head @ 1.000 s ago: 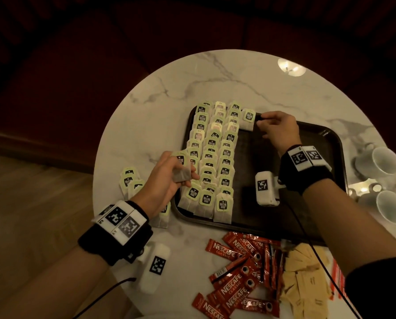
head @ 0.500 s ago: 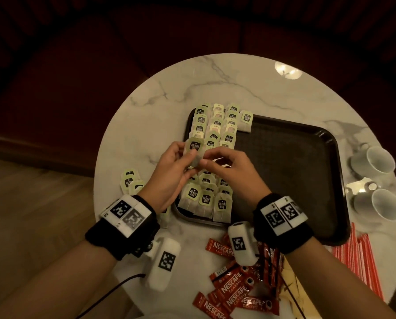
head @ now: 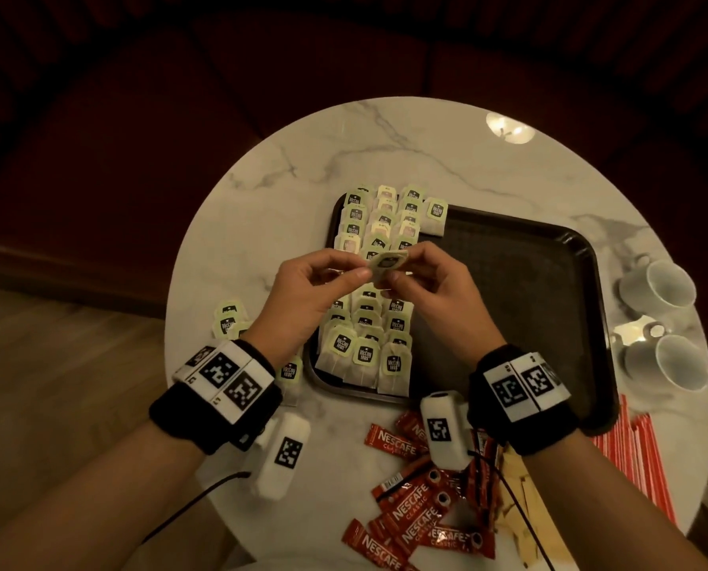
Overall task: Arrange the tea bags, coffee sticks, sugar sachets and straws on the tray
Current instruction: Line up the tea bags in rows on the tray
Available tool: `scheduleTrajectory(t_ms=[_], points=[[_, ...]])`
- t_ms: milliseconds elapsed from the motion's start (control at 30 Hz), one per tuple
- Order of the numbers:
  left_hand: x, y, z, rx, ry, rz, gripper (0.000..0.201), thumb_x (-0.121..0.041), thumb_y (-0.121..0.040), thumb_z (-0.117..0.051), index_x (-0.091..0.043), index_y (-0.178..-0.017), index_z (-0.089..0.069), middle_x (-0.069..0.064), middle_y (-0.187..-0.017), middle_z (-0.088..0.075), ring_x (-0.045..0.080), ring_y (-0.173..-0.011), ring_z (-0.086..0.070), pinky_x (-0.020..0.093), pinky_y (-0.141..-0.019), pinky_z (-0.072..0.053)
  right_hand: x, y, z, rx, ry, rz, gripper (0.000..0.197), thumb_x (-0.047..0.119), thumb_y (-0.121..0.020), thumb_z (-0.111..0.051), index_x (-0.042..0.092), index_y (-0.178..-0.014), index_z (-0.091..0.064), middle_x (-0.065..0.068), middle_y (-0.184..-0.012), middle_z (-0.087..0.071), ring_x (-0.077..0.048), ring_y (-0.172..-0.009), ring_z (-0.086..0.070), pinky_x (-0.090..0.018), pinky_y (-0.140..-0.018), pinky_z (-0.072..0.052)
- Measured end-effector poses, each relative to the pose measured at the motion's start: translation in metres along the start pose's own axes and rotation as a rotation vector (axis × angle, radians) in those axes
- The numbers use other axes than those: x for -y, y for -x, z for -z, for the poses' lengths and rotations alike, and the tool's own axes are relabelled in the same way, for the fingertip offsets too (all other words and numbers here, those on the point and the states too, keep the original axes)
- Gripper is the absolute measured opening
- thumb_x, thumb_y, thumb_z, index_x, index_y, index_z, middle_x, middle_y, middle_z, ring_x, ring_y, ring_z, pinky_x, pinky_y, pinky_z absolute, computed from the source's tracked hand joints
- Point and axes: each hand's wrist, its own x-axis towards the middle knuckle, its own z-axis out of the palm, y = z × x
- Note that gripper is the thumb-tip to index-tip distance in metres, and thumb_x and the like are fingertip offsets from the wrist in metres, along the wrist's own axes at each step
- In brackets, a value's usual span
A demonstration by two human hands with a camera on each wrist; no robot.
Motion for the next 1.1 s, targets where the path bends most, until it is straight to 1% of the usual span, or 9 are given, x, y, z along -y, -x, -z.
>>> scheduleTrajectory(t_ms=[167, 367, 500, 667, 733, 800, 900, 1000, 1100], points=[[0.004, -0.003, -0.004, -0.029, -0.038, 0.023, 0.012, -0.005, -0.085, -0.069, -0.004, -0.097, -0.069, 0.0, -0.09, -0.071, -0.003, -0.078, -0.065, 0.009, -0.07, -0.047, -0.001, 0.001, 0.009, -0.049, -0.029, -0.013, 0.019, 0.002, -0.087, -0.068, 0.006, -0.106, -0.065, -0.008, -0.105, -0.073, -0.016, -0.094, -0.071, -0.025, -0.086, -0.056], [0.017, 0.0, 0.014, -0.085, -0.116, 0.091, 0.015, -0.013, -0.089, -0.067, -0.007, -0.102, -0.07, 0.002, -0.095, -0.072, -0.005, -0.077, -0.063, 0.009, -0.067, -0.046, -0.03, -0.02, 0.036, -0.325, -0.133, -0.151, 0.016, 0.001, -0.088, -0.068, 0.014, -0.098, -0.067, -0.004, -0.096, -0.075, -0.016, -0.09, -0.072, -0.029, -0.085, -0.057], [0.024, 0.001, 0.041, -0.153, -0.29, 0.085, 0.011, -0.015, -0.089, -0.066, -0.011, -0.1, -0.069, 0.0, -0.095, -0.07, 0.005, -0.086, -0.062, 0.009, -0.073, -0.047, -0.05, -0.043, 0.054, -0.431, -0.081, -0.237, 0.013, 0.005, -0.088, -0.069, 0.015, -0.096, -0.066, -0.006, -0.095, -0.072, -0.017, -0.088, -0.07, -0.029, -0.082, -0.058], [0.033, 0.002, 0.075, -0.202, -0.517, 0.155, 0.009, -0.018, -0.088, -0.069, -0.023, -0.095, -0.067, -0.003, -0.096, -0.065, 0.013, -0.082, -0.056, 0.032, -0.079, -0.048, -0.068, -0.07, 0.065, -0.451, 0.099, -0.315, 0.012, 0.014, -0.089, -0.071, 0.014, -0.101, -0.067, -0.01, -0.103, -0.072, -0.014, -0.083, -0.068, -0.029, -0.079, -0.058], [0.036, 0.004, 0.083, -0.208, -0.667, 0.202, 0.015, -0.022, -0.087, -0.07, -0.027, -0.1, -0.064, 0.0, -0.107, -0.059, 0.02, -0.097, -0.054, 0.037, -0.087, -0.046, -0.073, -0.077, 0.064, -0.448, 0.17, -0.321, 0.01, 0.017, -0.088, -0.072, 0.015, -0.098, -0.068, -0.01, -0.1, -0.073, -0.013, -0.079, -0.067, -0.029, -0.077, -0.058], [0.037, 0.008, 0.085, -0.218, -0.808, 0.245, 0.024, -0.023, -0.087, -0.069, -0.028, -0.108, -0.059, 0.004, -0.117, -0.05, 0.027, -0.115, -0.044, 0.034, -0.09, -0.038, -0.074, -0.08, 0.062, -0.458, 0.222, -0.327, 0.01, 0.021, -0.088, -0.073, 0.016, -0.096, -0.07, -0.004, -0.091, -0.073, -0.012, -0.076, -0.066, -0.032, -0.079, -0.059], [0.04, 0.013, 0.088, -0.23, -0.898, 0.304, 0.036, -0.02, -0.086, -0.068, -0.024, -0.119, -0.053, 0.01, -0.128, -0.042, 0.029, -0.124, -0.032, 0.029, -0.088, -0.027, -0.075, -0.083, 0.06, -0.472, 0.26, -0.335, 0.018, 0.023, -0.087, -0.073, 0.012, -0.102, -0.072, -0.001, -0.091, -0.072, -0.009, -0.073, -0.065, -0.035, -0.081, -0.06], [0.046, 0.017, 0.095, -0.228, -0.875, 0.345, 0.043, -0.02, -0.085, -0.069, -0.022, -0.123, -0.049, 0.012, -0.131, -0.04, 0.029, -0.124, -0.032, 0.029, -0.088, -0.027, -0.075, -0.087, 0.06, -0.486, 0.31, -0.341, 0.021, 0.024, -0.088, -0.073, 0.01, -0.103, -0.073, -0.003, -0.096, -0.073, -0.007, -0.068, -0.065, -0.036, -0.081, -0.06], [0.054, 0.018, 0.103, -0.226, -0.851, 0.365, 0.048, -0.024, -0.082, -0.073, -0.022, -0.122, -0.047, 0.012, -0.128, -0.041, 0.03, -0.12, -0.04, 0.035, -0.095, -0.037, -0.072, -0.089, 0.06, -0.471, 0.342, -0.368, 0.02, 0.024, -0.086, -0.074, 0.01, -0.101, -0.073, -0.006, -0.096, -0.073, -0.008, -0.065, -0.064, -0.037, -0.08, -0.061]])
